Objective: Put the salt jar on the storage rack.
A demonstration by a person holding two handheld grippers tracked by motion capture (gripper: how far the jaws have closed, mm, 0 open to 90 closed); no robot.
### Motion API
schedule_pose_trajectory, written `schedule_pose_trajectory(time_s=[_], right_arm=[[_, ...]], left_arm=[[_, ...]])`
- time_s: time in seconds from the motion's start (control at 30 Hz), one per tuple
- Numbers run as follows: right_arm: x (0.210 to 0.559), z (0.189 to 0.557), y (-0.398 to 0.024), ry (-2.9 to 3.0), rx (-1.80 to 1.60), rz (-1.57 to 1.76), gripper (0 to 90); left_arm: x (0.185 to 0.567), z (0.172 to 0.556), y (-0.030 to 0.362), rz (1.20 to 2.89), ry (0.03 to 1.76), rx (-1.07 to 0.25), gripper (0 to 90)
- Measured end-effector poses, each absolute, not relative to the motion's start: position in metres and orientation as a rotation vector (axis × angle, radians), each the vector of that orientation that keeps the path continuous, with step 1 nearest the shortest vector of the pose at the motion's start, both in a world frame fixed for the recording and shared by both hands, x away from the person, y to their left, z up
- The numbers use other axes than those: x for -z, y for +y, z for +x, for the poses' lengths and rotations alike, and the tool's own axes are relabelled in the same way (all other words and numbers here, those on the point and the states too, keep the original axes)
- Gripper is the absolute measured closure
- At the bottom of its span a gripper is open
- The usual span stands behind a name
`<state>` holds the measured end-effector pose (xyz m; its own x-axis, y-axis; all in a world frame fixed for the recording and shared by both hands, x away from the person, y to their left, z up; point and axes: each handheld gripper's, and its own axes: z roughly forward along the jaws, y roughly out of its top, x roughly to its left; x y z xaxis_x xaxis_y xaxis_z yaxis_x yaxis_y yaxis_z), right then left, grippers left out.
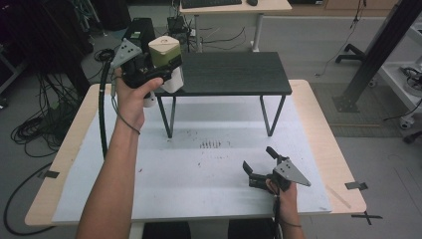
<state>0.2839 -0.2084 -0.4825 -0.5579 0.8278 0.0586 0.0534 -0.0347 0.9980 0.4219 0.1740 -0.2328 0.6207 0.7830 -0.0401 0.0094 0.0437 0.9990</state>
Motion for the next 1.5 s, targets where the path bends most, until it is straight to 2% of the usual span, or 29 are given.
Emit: schedule_pose_trajectory(time_s=[0.43,1.5], right_arm=[[0.483,0.284,-0.209,1.642,-1.660,0.938,0.1],[0.483,0.283,-0.209,1.639,-1.664,0.940,0.0]], left_arm=[[0.239,0.438,0.165,1.435,0.742,-0.699,29.7],[0.248,0.441,0.162,1.445,0.758,-0.730,29.7]])
